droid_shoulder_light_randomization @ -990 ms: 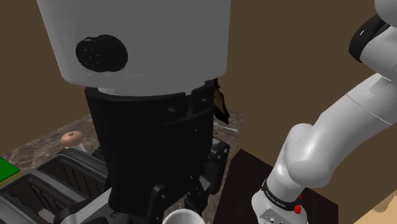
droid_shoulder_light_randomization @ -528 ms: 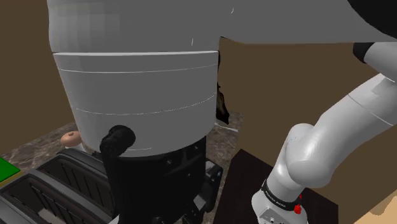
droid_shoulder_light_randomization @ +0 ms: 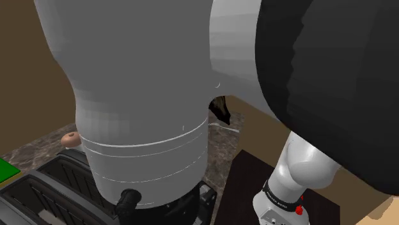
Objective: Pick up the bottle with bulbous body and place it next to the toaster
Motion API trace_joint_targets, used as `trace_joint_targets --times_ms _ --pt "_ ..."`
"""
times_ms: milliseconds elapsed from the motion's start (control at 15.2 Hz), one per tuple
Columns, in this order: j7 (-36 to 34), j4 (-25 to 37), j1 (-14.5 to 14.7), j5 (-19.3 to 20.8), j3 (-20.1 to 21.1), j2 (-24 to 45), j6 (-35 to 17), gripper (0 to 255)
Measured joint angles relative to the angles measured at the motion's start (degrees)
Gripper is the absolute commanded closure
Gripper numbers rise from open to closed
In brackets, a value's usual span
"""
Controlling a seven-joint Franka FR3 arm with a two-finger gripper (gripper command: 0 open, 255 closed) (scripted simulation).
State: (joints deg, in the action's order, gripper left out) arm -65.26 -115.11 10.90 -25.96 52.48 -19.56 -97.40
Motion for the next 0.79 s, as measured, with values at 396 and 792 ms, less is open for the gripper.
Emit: trace_joint_targets --times_ms 396,792 --pt "0.79 -4.18 -0.03 -0.31 1.31 0.58 -4.66 255" --pt "0.83 -7.65 -0.27 -0.27 3.32 2.03 -9.51 255"
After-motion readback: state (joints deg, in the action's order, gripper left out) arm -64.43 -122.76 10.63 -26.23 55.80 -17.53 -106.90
